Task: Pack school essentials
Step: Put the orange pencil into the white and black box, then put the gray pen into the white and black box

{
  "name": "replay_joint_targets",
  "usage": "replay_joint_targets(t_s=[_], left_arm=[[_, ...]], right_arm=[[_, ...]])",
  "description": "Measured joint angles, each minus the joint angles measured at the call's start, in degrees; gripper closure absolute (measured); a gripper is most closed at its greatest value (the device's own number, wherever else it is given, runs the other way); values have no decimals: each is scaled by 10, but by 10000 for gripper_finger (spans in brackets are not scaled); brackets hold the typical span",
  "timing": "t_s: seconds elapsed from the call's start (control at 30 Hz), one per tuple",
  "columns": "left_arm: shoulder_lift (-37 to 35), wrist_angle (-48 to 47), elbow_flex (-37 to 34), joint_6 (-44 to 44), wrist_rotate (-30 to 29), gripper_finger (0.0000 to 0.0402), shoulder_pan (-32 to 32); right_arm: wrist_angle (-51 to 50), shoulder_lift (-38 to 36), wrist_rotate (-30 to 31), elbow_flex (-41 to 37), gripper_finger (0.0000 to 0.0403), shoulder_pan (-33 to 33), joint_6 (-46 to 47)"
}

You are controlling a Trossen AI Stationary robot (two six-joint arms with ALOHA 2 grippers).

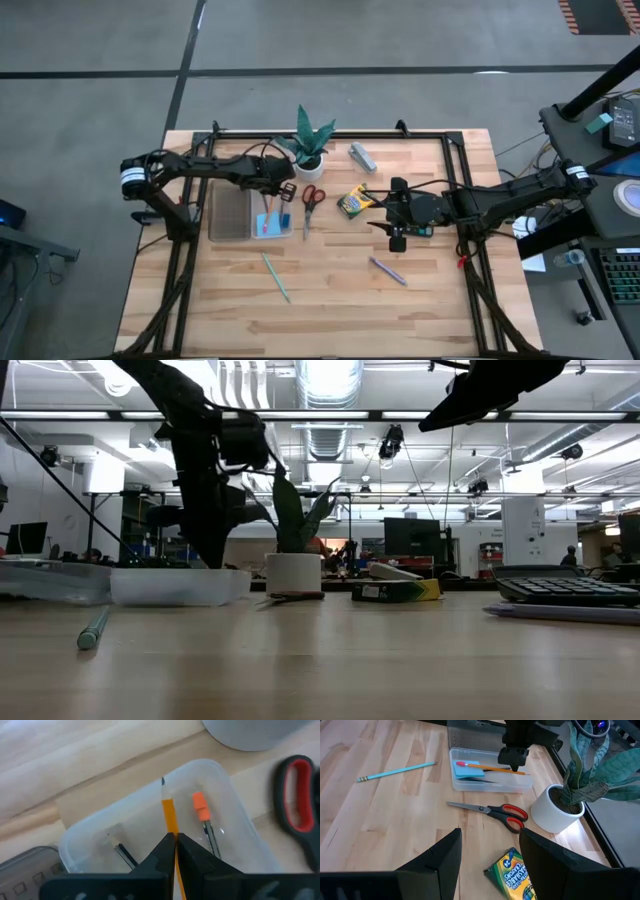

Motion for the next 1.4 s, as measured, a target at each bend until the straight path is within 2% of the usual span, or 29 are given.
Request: replay_joint_targets(t_s=[0.17,0.37,0.53,0.7,0.83,0.97,1.03,1.17,1.33,1.4], left_arm=[[-7,-21,3,-2,38,400,0],[-10,-23,15,-5,38,400,-8],[-55,-23,50,33,30,400,-42],[-139,-20,58,47,-58,400,-127],[-193,8,38,46,-178,400,-227],[-208,66,11,61,-270,400,-311],[-207,108,-7,96,-296,400,-339],[-193,210,-38,220,-292,400,-370],[-184,317,-60,379,-244,400,-381],[-184,342,-60,425,-221,400,-381]], right_arm=[[0,0,0,0,216,0,-2],[0,0,0,0,216,0,-1],[-1,0,0,0,216,0,-6],[1,0,0,0,216,0,-9],[5,0,0,0,216,0,-8],[8,0,0,0,216,0,4],[14,0,0,0,216,0,7],[19,1,0,0,216,0,44],[18,16,-11,0,216,0,141],[18,31,-45,0,216,2,196]])
